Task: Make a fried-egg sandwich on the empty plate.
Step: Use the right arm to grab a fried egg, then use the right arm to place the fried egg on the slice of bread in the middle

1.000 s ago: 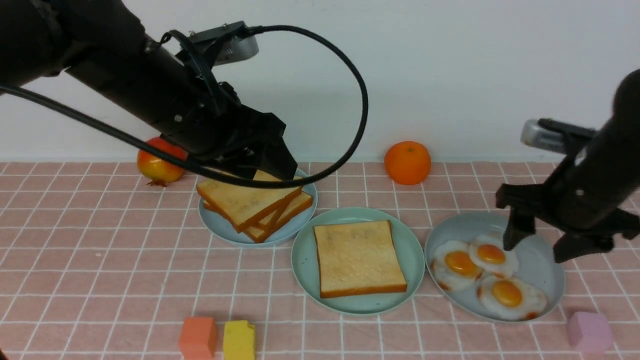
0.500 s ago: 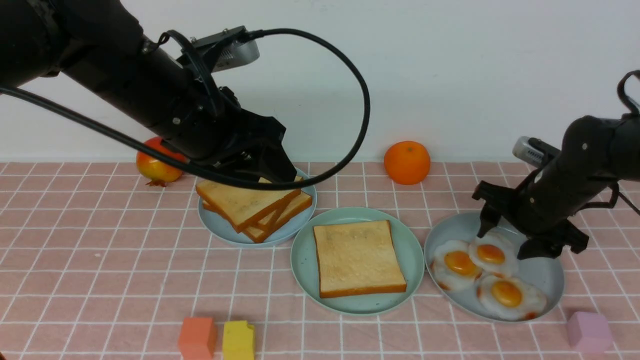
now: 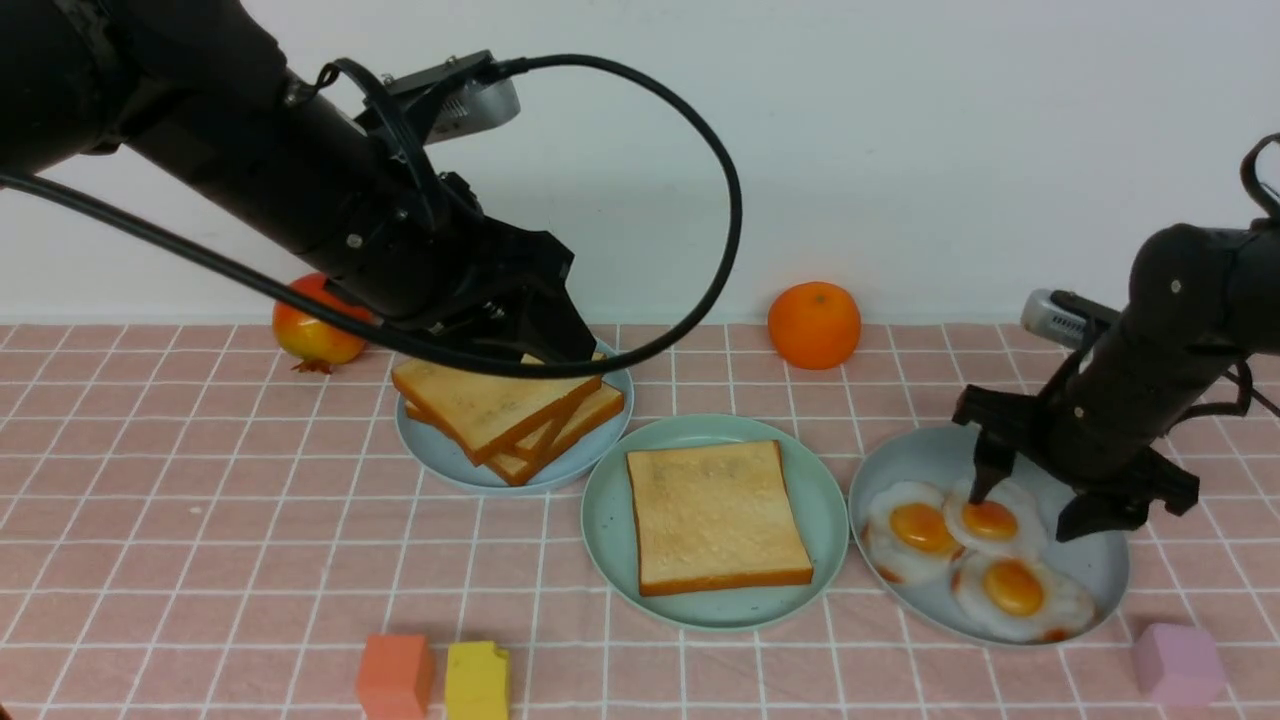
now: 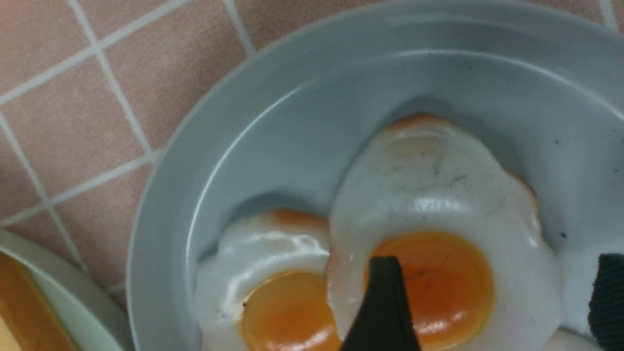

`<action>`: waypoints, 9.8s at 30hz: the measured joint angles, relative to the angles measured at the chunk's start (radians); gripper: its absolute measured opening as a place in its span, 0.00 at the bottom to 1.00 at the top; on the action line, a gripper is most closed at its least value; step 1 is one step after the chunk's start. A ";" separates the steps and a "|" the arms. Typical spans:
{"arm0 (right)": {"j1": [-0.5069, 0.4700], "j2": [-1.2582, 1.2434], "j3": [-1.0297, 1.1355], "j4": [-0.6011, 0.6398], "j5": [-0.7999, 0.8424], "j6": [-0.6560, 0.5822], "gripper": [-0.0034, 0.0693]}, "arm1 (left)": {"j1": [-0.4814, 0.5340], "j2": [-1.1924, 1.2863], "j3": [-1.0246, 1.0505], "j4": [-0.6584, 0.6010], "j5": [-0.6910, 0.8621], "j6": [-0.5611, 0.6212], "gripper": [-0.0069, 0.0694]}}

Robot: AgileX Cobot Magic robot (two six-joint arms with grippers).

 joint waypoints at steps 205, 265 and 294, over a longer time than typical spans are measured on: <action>0.312 -0.056 0.034 -0.437 0.018 -0.212 0.04 | 0.000 0.029 0.003 0.000 0.046 0.000 0.69; -0.134 0.057 0.025 0.314 -0.129 -0.400 0.14 | 0.000 0.029 0.003 0.001 0.049 0.000 0.69; 0.274 -0.028 -0.124 0.397 -0.127 -0.452 0.10 | 0.000 -0.006 0.003 0.038 0.061 -0.023 0.69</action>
